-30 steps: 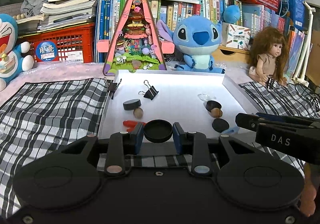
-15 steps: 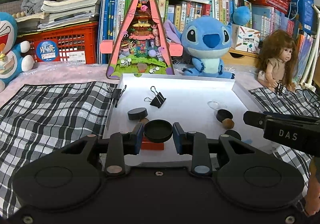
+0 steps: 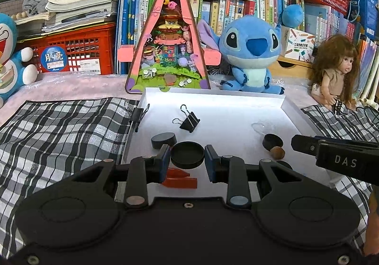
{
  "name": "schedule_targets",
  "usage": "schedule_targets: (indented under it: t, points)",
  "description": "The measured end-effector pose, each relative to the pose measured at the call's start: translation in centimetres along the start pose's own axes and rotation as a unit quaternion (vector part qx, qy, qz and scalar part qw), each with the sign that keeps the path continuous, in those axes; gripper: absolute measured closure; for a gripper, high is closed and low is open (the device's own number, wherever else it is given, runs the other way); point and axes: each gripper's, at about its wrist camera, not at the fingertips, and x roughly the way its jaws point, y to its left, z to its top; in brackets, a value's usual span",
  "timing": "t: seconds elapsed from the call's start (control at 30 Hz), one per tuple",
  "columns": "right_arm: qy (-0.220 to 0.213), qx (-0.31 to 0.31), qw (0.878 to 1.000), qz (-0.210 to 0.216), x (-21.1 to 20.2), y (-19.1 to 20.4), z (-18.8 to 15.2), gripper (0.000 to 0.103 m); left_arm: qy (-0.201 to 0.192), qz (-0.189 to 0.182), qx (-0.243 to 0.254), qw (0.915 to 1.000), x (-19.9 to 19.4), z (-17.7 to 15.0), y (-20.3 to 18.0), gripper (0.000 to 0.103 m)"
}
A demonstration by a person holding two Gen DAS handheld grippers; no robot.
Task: Organize rigid objects
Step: 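Lower the black lid and blue plate into the tray and open both grippers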
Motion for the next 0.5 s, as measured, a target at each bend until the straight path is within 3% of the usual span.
schedule_targets:
  t: [0.5]
  points:
    - [0.025, 0.028, 0.999, 0.010, 1.9, -1.0, 3.3, 0.059, 0.042, -0.021, -0.036, 0.9982, 3.0, 2.9, 1.7, 0.074]
